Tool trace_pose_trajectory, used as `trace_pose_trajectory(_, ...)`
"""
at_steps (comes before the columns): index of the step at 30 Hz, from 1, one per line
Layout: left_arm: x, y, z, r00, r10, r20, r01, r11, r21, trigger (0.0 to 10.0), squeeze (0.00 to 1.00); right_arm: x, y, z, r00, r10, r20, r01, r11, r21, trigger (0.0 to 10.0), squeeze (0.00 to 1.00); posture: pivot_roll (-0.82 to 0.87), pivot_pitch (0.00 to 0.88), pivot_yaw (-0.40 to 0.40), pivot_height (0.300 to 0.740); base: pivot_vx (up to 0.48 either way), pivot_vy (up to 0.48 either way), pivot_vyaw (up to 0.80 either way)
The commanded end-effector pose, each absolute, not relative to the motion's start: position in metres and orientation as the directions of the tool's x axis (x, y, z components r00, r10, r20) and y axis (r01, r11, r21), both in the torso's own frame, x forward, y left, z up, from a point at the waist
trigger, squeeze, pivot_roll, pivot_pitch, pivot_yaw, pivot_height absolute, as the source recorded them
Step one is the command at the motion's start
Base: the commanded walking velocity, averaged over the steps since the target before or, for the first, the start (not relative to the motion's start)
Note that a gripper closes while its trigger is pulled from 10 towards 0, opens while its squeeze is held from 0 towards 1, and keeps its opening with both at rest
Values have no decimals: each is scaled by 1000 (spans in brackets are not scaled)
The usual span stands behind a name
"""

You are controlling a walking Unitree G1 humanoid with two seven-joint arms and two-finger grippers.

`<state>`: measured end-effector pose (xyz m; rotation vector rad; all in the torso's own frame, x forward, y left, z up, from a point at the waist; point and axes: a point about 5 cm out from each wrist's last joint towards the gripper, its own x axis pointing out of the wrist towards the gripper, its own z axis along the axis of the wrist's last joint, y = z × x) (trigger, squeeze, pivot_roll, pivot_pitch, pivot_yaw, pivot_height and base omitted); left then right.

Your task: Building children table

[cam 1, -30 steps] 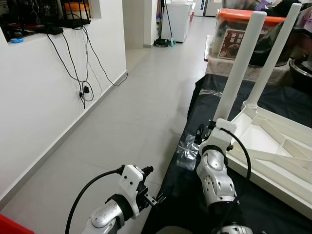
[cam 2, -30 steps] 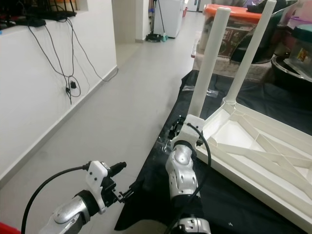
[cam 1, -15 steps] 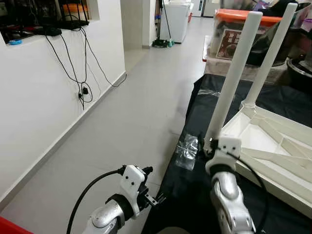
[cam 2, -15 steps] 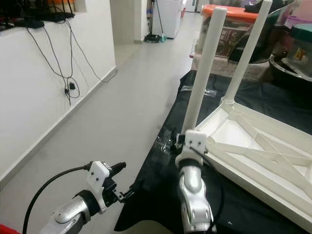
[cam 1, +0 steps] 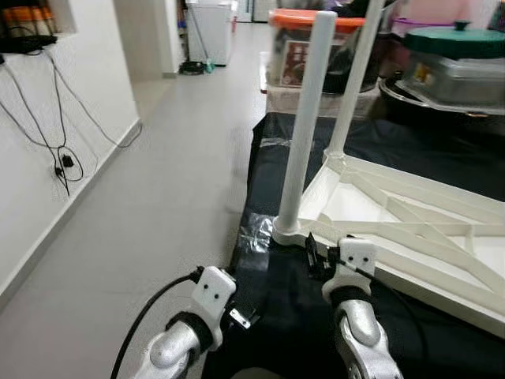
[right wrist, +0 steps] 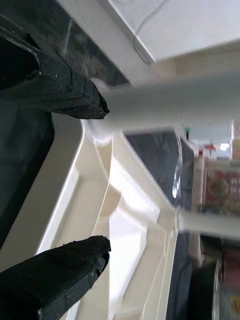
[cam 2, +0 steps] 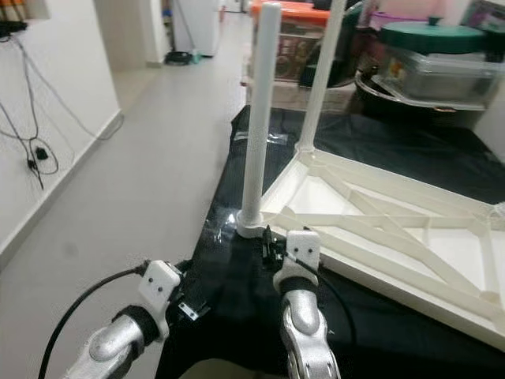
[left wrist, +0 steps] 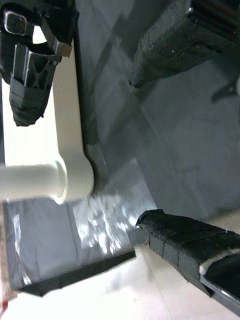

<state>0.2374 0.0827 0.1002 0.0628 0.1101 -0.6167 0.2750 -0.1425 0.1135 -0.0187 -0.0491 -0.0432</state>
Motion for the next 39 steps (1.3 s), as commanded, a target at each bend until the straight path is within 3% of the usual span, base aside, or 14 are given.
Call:
trace_pose_trajectory(1, 236, 85, 95, 812, -566, -143, 576, 817, 39, 10000, 0, 273, -140, 113, 999, -24, 38, 26, 999, -33, 10000, 0, 44, 0, -42, 740, 0, -311, 0)
trace_pose_trajectory(13, 236, 82, 93, 810, -563, -165, 579, 813, 68, 10000, 0, 276, -139, 113, 1000, -2, 17, 2, 999, -32, 10000, 0, 47, 0, -43, 740, 0, -480, 0)
trace_pose_trajectory(17, 237, 83, 93, 812, -559, -167, 573, 818, 45, 10000, 0, 282, -139, 116, 999, 28, 23, -28, 1000, -14, 10000, 0, 47, 0, -41, 740, 0, 0, 0)
trace_pose_trajectory(24, 236, 82, 94, 809, -564, -168, 575, 818, 23, 10000, 0, 305, -139, 134, 977, 209, 31, -209, 978, 11, 10000, 0, 51, 0, -46, 740, 0, 0, 0)
trace_pose_trajectory(26, 234, 81, 94, 807, -566, -168, 576, 817, 18, 10000, 0, 323, -143, 139, 945, 322, -60, -325, 943, -63, 10000, 0, 53, 0, -49, 740, 0, 0, 0)
trace_pose_trajectory(32, 232, 80, 95, 807, -566, -166, 575, 818, 10, 10000, 0, 350, -154, 156, 906, 387, -169, -403, 913, -70, 10000, 0, 54, 12, -53, 740, 0, 0, 0)
trace_pose_trajectory(36, 230, 79, 96, 806, -568, -166, 576, 818, -1, 10000, 0, 364, -159, 175, 837, 491, -241, -515, 856, -46, 10000, 0, 54, 28, -57, 740, 0, 0, 0)
trace_pose_trajectory(38, 227, 78, 97, 804, -570, -166, 577, 817, -12, 10000, 0, 369, -165, 187, 736, 599, -316, -642, 766, -43, 10000, 0, 55, 36, -67, 740, 0, 0, 0)
trace_pose_trajectory(39, 227, 78, 97, 804, -570, -166, 577, 817, -12, 10000, 0, 369, -165, 187, 736, 599, -316, -642, 766, -43, 10000, 0, 55, 36, -67, 740, 0, 0, 0)
